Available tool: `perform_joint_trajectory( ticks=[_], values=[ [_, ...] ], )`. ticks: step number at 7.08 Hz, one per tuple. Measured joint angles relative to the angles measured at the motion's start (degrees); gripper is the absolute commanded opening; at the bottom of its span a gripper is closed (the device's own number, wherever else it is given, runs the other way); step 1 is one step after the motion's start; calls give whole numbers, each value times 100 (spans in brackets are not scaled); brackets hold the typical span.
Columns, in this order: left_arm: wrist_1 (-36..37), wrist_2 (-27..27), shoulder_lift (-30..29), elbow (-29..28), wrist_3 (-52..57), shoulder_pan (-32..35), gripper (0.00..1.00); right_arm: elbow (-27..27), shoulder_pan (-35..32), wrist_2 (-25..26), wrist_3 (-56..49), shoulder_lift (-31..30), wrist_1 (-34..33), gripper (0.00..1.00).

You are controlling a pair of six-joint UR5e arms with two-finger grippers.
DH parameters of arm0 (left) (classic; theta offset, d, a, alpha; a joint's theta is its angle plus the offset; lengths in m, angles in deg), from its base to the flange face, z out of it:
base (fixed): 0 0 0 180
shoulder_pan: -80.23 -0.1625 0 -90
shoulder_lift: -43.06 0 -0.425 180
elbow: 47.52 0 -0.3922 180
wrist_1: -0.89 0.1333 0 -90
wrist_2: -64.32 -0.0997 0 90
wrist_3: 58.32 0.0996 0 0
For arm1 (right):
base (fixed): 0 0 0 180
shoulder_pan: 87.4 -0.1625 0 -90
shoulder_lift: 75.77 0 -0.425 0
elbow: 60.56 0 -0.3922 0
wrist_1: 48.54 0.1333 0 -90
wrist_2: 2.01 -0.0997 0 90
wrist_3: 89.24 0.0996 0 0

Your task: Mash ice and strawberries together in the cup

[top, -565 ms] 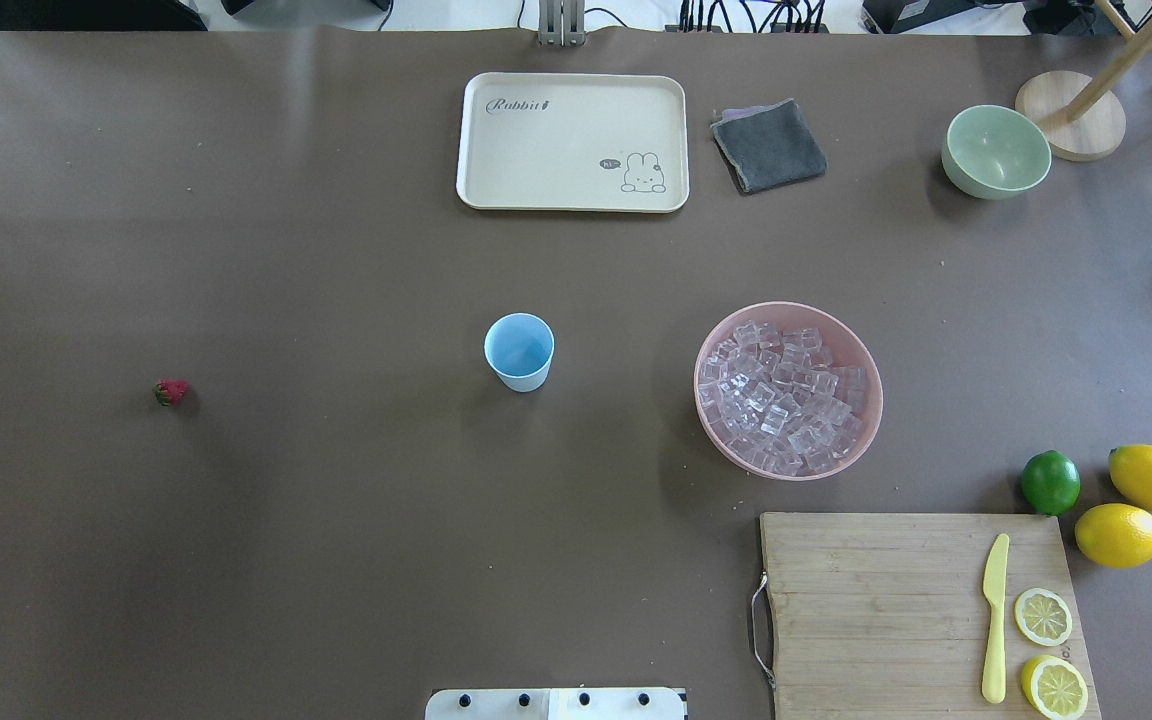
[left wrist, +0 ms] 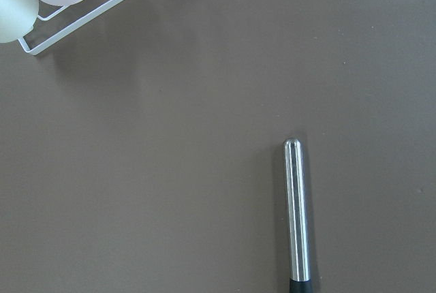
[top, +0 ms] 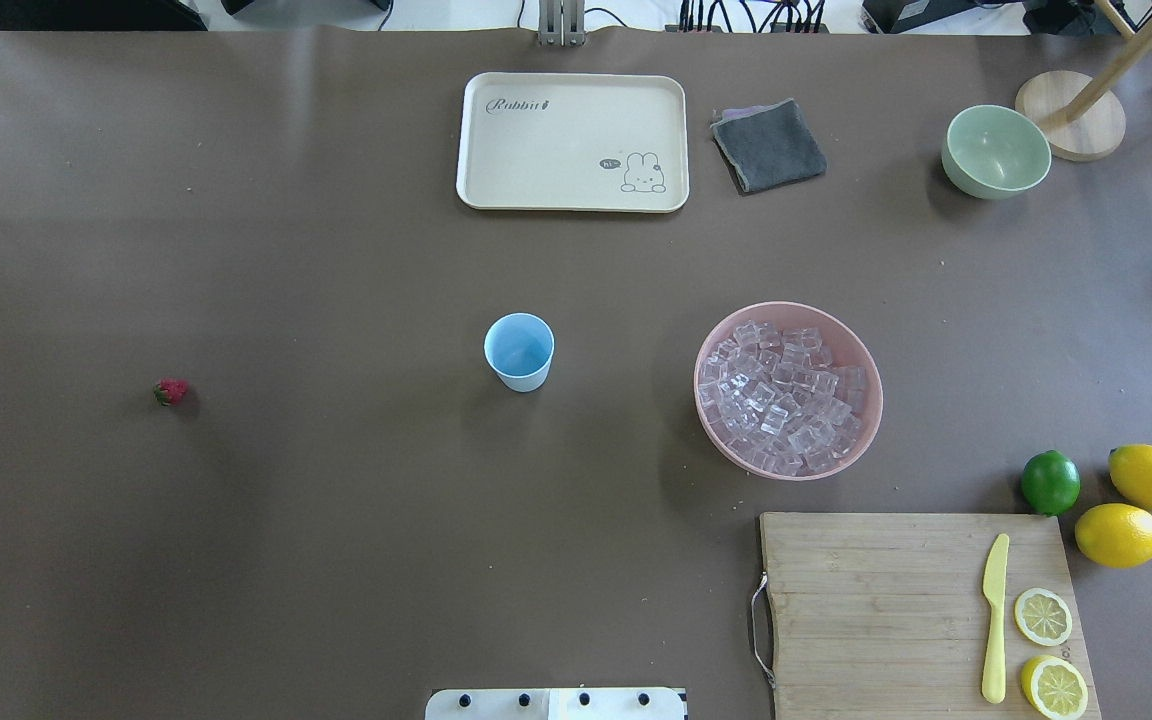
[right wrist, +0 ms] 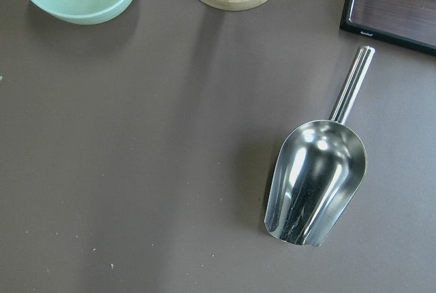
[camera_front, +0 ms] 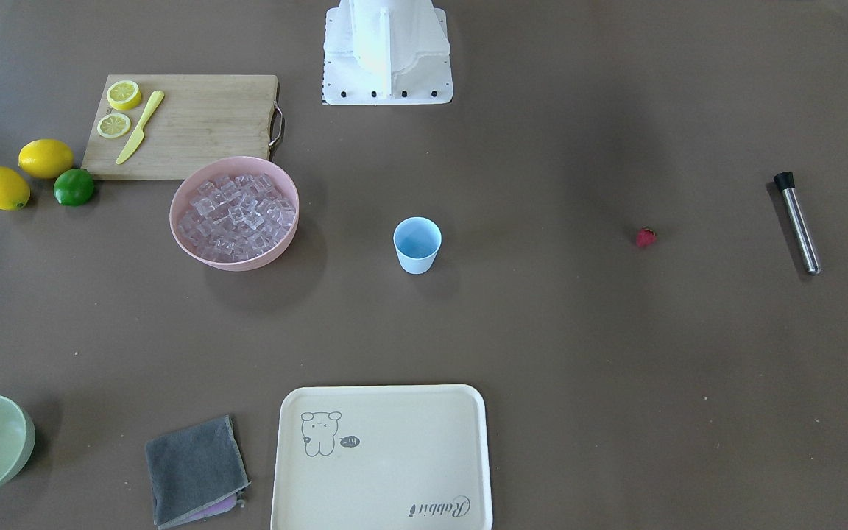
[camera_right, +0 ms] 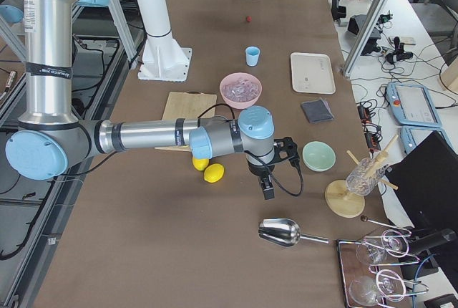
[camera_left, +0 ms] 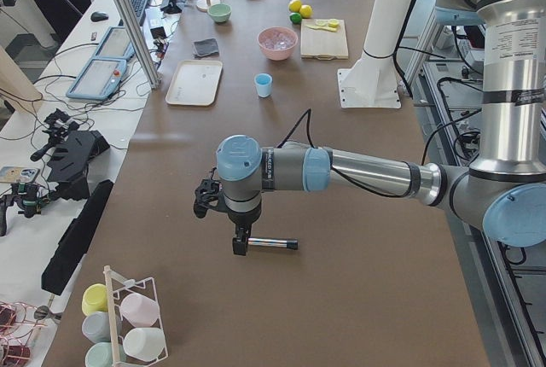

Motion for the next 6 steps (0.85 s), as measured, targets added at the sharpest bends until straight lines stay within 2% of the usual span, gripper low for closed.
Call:
perform_joint_trajectory(
  ticks=[3, 4, 6],
  values=[
    [-6, -2, -14, -30, 1, 3, 99, 278, 158, -50, -9, 48, 71, 100],
    [-8, -6, -16, -28, 1, 5, 99, 537, 373, 2, 87, 74, 100, 100],
    [-9, -7, -25, 6, -1, 10, 99, 766, 1280, 213, 977, 404, 137, 100]
  ],
)
